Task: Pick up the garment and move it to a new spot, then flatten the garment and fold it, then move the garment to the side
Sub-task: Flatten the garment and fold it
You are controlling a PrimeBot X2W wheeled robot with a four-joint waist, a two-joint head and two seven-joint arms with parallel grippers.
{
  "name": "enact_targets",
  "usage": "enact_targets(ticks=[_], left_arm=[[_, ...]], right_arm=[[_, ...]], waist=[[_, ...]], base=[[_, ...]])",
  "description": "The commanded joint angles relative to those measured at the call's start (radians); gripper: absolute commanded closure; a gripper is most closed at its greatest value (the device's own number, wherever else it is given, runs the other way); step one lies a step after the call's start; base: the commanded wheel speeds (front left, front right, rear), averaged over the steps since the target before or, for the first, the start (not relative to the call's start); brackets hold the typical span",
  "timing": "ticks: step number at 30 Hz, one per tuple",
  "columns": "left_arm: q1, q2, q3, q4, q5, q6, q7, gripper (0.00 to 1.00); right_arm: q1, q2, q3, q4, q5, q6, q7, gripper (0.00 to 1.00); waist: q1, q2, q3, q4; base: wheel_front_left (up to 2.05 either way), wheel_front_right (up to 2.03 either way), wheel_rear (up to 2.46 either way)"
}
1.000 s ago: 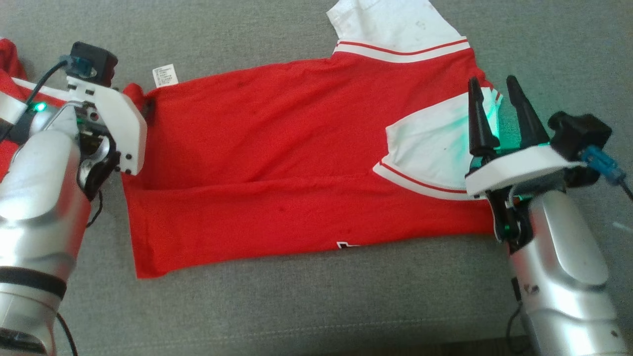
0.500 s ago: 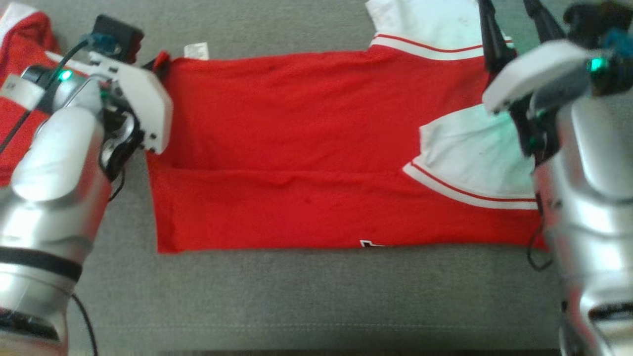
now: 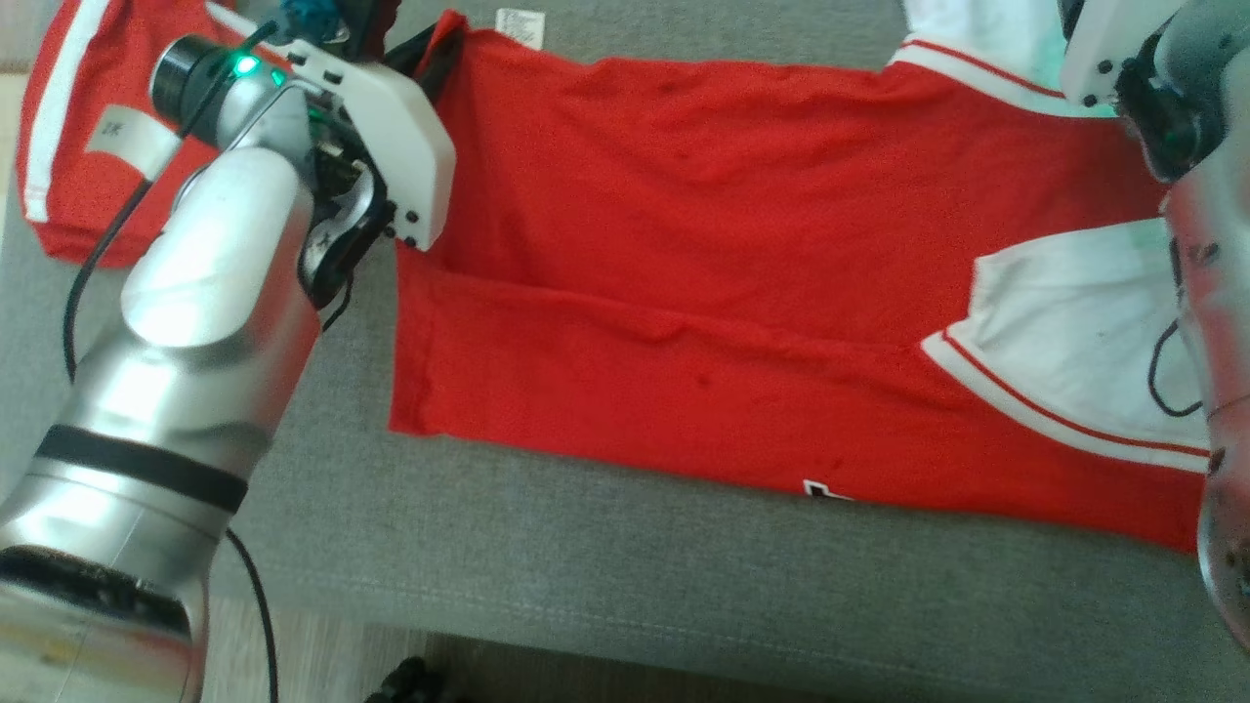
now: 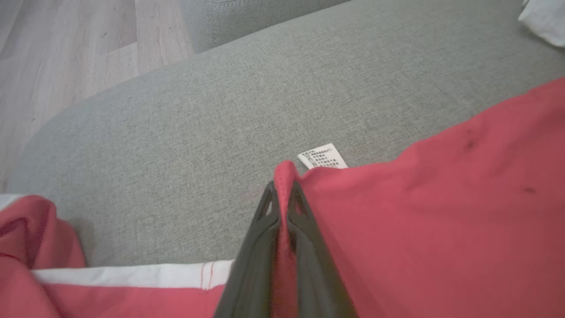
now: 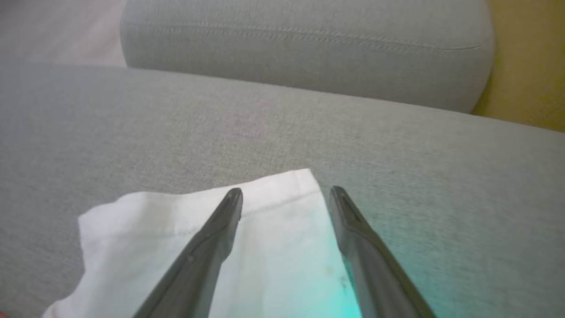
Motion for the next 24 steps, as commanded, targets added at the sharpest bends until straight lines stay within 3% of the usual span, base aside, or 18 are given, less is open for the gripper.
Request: enact_targets(ticks=[1, 9, 10, 11, 12, 18, 24], left_arm=[[-0.05, 0.035, 0.025, -0.024, -0.004, 0.002, -0.009, 1.0], [-0.073, 0.016, 0.003, -0.007, -0.018, 0.002, -0.04, 1.0], [-0.074, 0.016, 0.003, -0.003, -0.021, 0.002, -0.043, 1.0], [-0.076, 0.017, 0.002, 0.001, -0.022, 0.002, -0.046, 1.0], [-0.078, 0.019, 0.002, 0.005, -0.024, 0.002, -0.049, 1.0], [-0.083, 0.03, 0.007, 0.034, -0.032, 0.005, -0.067, 1.0], [-0.083, 0.037, 0.028, 0.067, -0.038, 0.044, -0.121, 1.0]], right_arm=[[-0.032, 0.005, 0.009, -0.019, -0.018, 0.006, 0.01, 0.0], [-0.087, -0.023, -0.052, 0.082, -0.129, 0.006, 0.049, 0.0], [-0.088, -0.018, -0.057, 0.092, -0.136, 0.006, 0.054, 0.11], [-0.09, -0.012, -0.062, 0.1, -0.138, 0.006, 0.059, 0.65], [-0.092, -0.008, -0.067, 0.106, -0.138, 0.006, 0.059, 1.0], [-0.108, -0.001, -0.09, 0.115, -0.152, 0.006, 0.031, 1.0], [-0.112, -0.003, -0.145, 0.067, -0.178, 0.006, -0.152, 1.0]], waist=[[-0.0001, 0.0, 0.022, 0.022], [-0.0001, 0.0, 0.051, 0.046], [-0.0001, 0.0, 0.051, 0.045], [-0.0001, 0.0, 0.052, 0.043], [-0.0001, 0.0, 0.052, 0.04], [-0.0001, 0.0, 0.037, 0.016], [-0.0001, 0.0, -0.001, -0.01]], base=[[0.0, 0.0, 0.0], [0.0, 0.0, 0.0], [0.0, 0.0, 0.0], [0.0, 0.0, 0.0], [0.0, 0.0, 0.0], [0.0, 0.0, 0.0], [0.0, 0.0, 0.0]])
